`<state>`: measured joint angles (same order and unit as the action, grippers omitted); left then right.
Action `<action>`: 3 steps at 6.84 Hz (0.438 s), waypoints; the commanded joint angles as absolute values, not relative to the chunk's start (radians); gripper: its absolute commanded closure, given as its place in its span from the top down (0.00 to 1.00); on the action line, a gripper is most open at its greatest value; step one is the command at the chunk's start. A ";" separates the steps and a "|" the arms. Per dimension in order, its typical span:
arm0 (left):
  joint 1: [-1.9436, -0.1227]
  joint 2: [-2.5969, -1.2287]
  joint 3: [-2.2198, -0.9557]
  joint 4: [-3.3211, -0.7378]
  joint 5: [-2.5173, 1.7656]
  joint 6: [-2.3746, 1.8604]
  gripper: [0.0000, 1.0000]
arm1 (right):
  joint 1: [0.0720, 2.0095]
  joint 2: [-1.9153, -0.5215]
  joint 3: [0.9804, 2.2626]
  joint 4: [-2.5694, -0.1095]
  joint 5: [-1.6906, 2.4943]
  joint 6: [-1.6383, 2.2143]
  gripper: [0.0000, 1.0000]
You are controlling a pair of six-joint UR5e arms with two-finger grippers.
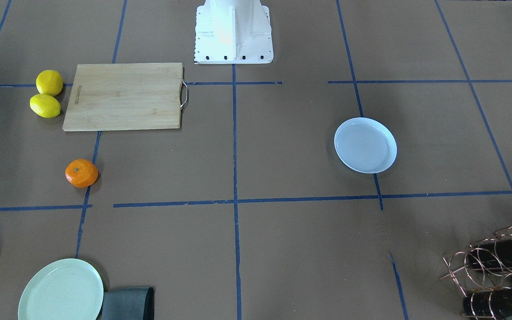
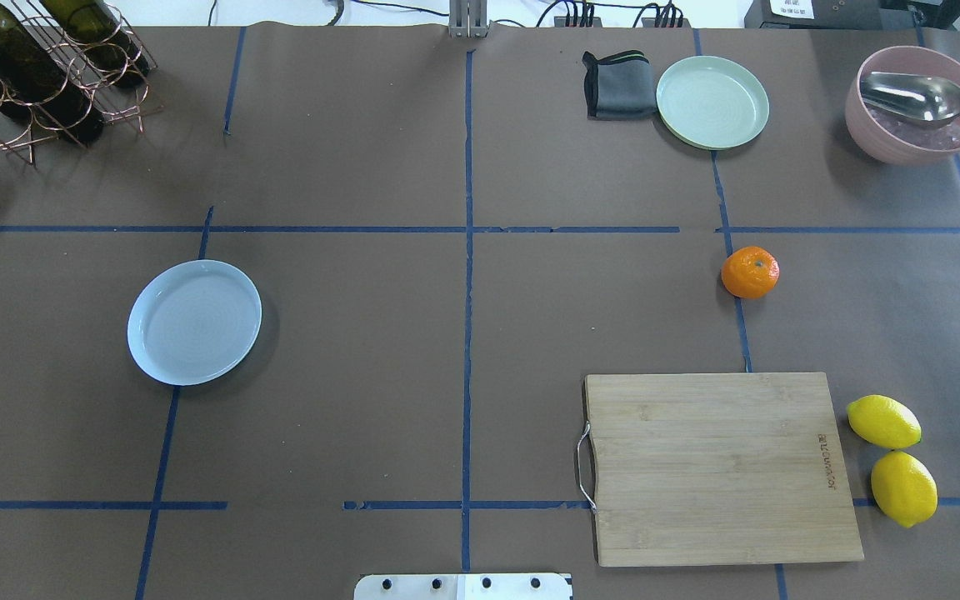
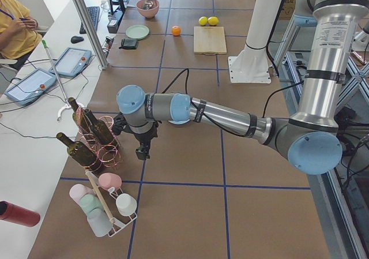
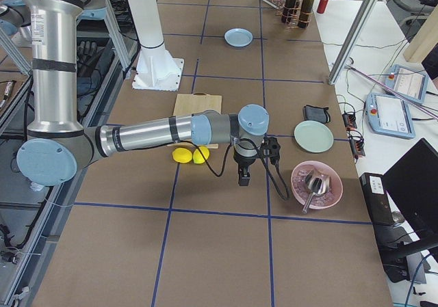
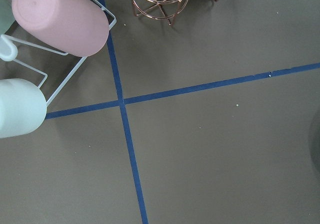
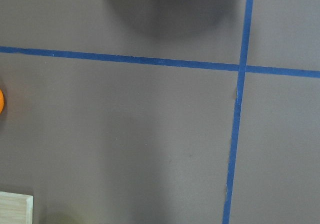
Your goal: Pick orange to plate
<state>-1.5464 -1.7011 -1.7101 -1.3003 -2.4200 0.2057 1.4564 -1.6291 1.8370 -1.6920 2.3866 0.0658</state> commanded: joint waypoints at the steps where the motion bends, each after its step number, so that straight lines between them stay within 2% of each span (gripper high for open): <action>1: -1.516 -1.710 -1.718 -1.307 -2.414 0.136 1.00 | 1.459 -1.640 1.848 -1.692 2.388 0.067 1.00; 3: -1.508 -1.698 -1.710 -1.464 -2.425 0.135 1.00 | 1.459 -1.637 1.847 -1.692 2.390 0.066 1.00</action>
<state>-1.5147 -1.7023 -1.7158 -1.3715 -2.4192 0.1420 1.4587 -1.6392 1.8467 -1.6920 2.3887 0.0663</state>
